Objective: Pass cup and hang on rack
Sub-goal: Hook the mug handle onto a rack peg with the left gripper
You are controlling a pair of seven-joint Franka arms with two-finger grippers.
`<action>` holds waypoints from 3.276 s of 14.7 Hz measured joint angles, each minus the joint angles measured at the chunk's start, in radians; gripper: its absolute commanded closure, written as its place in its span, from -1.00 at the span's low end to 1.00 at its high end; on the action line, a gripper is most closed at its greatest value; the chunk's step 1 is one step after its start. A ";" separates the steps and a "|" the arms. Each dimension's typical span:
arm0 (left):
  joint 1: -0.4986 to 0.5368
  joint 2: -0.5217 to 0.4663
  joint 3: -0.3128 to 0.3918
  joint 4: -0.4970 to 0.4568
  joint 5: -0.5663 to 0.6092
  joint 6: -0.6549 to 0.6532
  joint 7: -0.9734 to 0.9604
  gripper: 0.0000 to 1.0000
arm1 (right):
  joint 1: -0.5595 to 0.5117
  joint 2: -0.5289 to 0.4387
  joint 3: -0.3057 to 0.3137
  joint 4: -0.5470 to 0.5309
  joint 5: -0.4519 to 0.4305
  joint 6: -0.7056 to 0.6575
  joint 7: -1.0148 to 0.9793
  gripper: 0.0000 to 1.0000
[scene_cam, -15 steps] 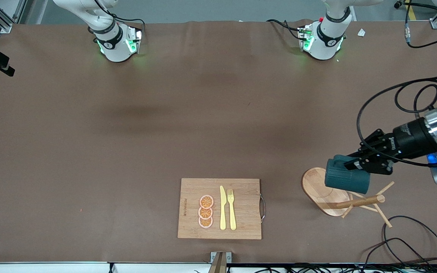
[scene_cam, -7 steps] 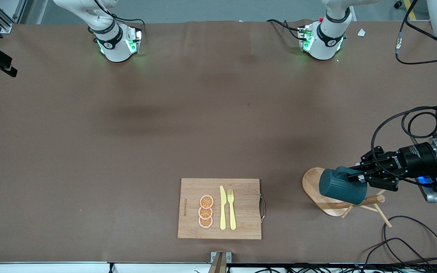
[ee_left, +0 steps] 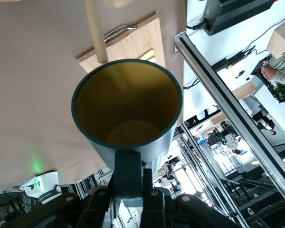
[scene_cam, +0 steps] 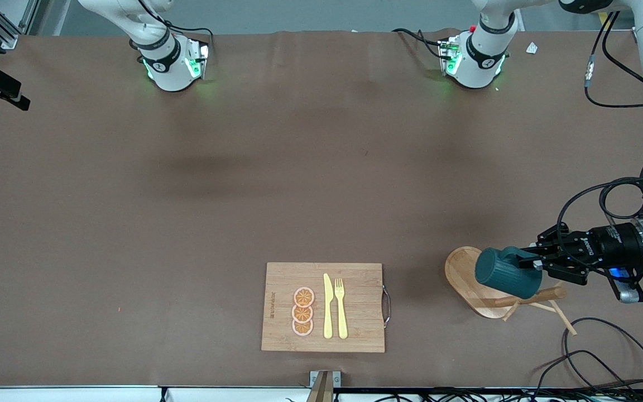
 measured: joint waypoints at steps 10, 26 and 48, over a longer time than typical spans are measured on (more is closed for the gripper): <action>-0.002 0.007 -0.012 0.001 -0.007 -0.003 0.001 0.99 | 0.000 0.003 0.000 -0.003 0.000 -0.022 -0.001 -1.00; 0.053 0.085 -0.005 0.000 -0.039 -0.003 0.001 0.99 | -0.006 0.003 -0.002 -0.003 -0.009 -0.017 -0.054 -1.00; 0.078 0.134 -0.004 0.002 -0.052 0.000 0.001 -1.00 | -0.006 0.003 0.002 -0.011 0.002 -0.012 -0.057 -1.00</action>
